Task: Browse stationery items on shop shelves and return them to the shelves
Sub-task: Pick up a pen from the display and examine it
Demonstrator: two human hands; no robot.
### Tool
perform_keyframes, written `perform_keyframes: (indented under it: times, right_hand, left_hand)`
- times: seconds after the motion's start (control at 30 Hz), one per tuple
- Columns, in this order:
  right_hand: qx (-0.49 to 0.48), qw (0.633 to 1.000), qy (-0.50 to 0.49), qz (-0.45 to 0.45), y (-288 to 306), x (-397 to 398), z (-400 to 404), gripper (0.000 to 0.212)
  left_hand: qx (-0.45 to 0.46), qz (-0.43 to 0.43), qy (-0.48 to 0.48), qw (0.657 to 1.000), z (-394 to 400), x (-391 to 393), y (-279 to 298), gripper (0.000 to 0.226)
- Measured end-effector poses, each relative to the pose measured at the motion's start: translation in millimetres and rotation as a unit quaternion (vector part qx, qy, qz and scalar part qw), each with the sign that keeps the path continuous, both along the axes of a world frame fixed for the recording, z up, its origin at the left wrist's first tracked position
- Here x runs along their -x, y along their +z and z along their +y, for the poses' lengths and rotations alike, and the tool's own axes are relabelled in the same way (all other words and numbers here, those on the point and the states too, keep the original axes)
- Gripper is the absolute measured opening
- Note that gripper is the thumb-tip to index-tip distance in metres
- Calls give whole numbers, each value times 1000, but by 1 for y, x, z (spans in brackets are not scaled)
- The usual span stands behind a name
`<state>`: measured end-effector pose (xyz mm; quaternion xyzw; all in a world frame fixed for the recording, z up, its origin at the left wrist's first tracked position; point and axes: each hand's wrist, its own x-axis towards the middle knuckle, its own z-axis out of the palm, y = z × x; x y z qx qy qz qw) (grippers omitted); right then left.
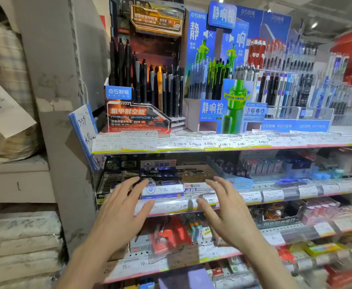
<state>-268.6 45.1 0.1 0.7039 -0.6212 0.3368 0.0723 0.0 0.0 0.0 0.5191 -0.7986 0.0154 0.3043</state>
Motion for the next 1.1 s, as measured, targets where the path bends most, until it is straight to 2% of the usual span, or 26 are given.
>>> perform_keyframes:
  times: [0.17, 0.33, 0.5, 0.7, 0.87, 1.1]
  right_hand:
    - [-55, 994, 11, 93, 20, -1, -47, 61]
    - [-118, 976, 6, 184, 37, -11, -83, 57]
    - [-145, 968, 79, 187, 40, -19, -117, 50]
    - [-100, 962, 141, 211, 37, -21, -141, 34]
    - [-70, 957, 157, 234, 35, -21, -143, 28]
    - [-32, 968, 171, 183, 34, -17, -145, 29]
  left_hand:
    - [-1, -80, 23, 997, -38, -7, 11, 63]
    - [-58, -132, 70, 987, -58, -4, 29, 47]
    - [-75, -114, 35, 990, -88, -11, 21, 47]
    - [-96, -108, 25, 989, -109, -10, 19, 40]
    - [-68, -84, 16, 994, -111, -9, 19, 35]
    - [-23, 11, 17, 1000, -107, -9, 18, 27]
